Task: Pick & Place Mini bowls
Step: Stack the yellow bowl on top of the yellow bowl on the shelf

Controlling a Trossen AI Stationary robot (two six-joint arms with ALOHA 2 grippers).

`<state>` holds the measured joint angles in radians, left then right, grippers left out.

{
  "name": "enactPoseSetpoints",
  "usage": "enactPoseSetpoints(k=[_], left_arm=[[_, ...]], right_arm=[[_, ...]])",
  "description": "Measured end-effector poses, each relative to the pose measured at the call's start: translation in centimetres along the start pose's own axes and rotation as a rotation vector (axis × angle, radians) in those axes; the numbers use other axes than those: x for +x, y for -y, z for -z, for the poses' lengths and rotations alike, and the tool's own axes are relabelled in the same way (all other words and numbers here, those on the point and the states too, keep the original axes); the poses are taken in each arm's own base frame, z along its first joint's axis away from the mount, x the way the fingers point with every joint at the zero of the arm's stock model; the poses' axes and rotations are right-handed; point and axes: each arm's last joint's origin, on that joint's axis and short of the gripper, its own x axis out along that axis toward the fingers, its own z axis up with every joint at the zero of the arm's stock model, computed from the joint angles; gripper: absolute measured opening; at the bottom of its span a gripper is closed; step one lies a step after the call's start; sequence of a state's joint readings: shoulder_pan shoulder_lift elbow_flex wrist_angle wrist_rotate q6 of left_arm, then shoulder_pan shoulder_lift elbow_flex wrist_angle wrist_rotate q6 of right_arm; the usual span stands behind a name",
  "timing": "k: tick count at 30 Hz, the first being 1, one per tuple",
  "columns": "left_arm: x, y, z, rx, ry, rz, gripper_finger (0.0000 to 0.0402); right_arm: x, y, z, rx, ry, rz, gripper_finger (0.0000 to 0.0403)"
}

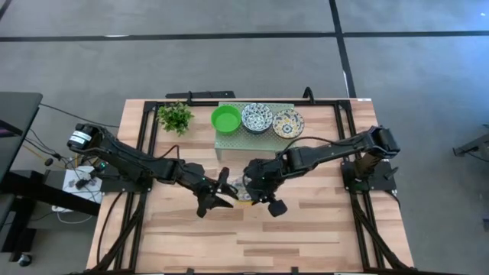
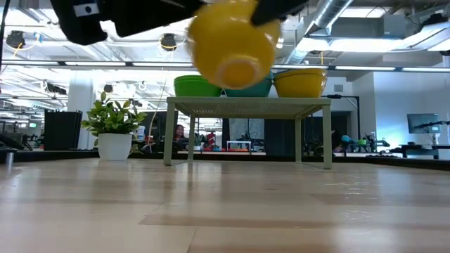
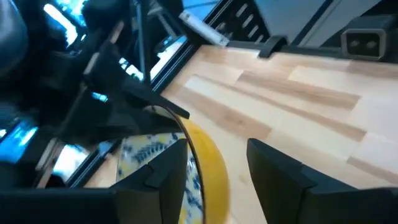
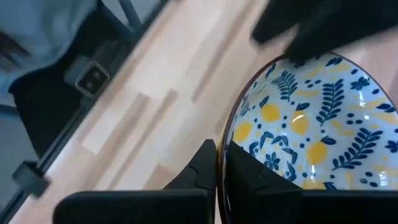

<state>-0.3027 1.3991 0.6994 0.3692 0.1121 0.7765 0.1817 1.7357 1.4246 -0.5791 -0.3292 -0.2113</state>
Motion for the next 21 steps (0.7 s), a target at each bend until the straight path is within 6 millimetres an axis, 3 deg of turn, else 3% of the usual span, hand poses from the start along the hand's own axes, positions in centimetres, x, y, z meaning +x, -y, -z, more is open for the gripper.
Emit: enactPoseSetpoints(k=[4,8,13,17,21], left_arm=[[-0.4,-0.3,-0.2,-0.001,-0.007,-0.032,0.0162],[-0.7,-0.5,-0.5,0.0,-0.012,-0.059,0.0155],[-1.6,-1.1,-1.1,-0.001,-0.009,-0.111,0.0147],[-2.2,-1.6,-1.5,0.0,0.014,-0.136,0.0141],[-2.7,-1.9,-1.7,0.003,0.023,-0.153,0.0135]], right_arm=[[-1.8,-1.2,0.1,0.048,-0.062,0.044,0.0011],[-5.3,-3.3,-0.7,0.032,-0.051,0.199,0.0012],[-10.0,-5.6,0.0,0.029,-0.092,0.482,0.0006],[-13.3,-5.8,1.6,0.102,-0.175,0.738,0.0011],[-15.0,-4.6,2.8,0.171,-0.228,0.88,0.001]])
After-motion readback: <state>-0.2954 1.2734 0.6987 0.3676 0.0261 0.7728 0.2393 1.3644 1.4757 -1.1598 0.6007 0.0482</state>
